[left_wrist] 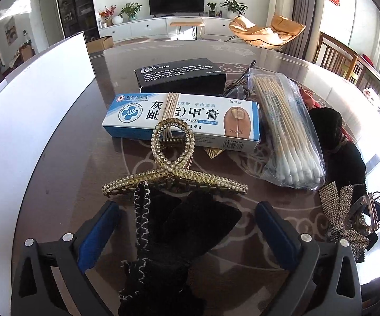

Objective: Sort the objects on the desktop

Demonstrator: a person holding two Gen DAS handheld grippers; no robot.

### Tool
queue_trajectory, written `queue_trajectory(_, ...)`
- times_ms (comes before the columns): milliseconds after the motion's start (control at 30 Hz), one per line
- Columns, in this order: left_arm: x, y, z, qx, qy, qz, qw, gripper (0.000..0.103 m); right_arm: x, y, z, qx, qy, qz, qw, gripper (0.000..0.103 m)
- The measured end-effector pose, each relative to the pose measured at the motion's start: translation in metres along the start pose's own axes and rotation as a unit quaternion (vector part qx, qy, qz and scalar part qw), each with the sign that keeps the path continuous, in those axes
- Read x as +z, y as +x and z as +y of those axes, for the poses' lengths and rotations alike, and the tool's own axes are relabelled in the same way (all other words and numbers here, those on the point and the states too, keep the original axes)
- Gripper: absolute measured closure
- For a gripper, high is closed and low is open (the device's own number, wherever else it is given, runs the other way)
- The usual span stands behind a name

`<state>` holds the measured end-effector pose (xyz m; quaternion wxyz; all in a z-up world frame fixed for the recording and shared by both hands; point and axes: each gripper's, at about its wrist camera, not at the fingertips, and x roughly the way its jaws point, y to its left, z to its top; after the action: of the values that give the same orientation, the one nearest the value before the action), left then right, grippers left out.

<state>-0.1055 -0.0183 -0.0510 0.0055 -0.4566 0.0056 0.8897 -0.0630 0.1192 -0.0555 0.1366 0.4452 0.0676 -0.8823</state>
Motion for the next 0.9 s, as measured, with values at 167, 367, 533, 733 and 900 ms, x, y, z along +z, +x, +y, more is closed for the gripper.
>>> queue_trajectory(167,0.0001,0.0003,0.0003,0.000,0.000,0.000,1.0000,0.000,-0.0001,0.0017,0.0028,0.003,-0.006,0.004,1.000,0.001)
queue_trajectory(367,0.0001,0.0007,0.0004,0.000,0.000,0.000,1.0000,0.000,0.0006,0.0021,0.0035,0.004,-0.005,0.005,1.000,0.001)
queue_trajectory(533,0.0001,0.0010,0.0005,0.000,0.000,0.000,1.0000,0.000,0.0006,0.0022,0.0036,0.004,-0.006,0.005,1.000,0.001)
queue_trajectory(733,0.0001,0.0011,0.0006,0.000,0.000,0.000,1.0000,0.000,0.0005,0.0023,0.0039,0.004,-0.007,0.005,1.000,0.000)
queue_trajectory(900,0.0001,0.0011,0.0006,0.000,0.000,0.000,1.0000,0.000,0.0005,0.0023,0.0042,0.003,-0.007,0.005,1.000,0.000)
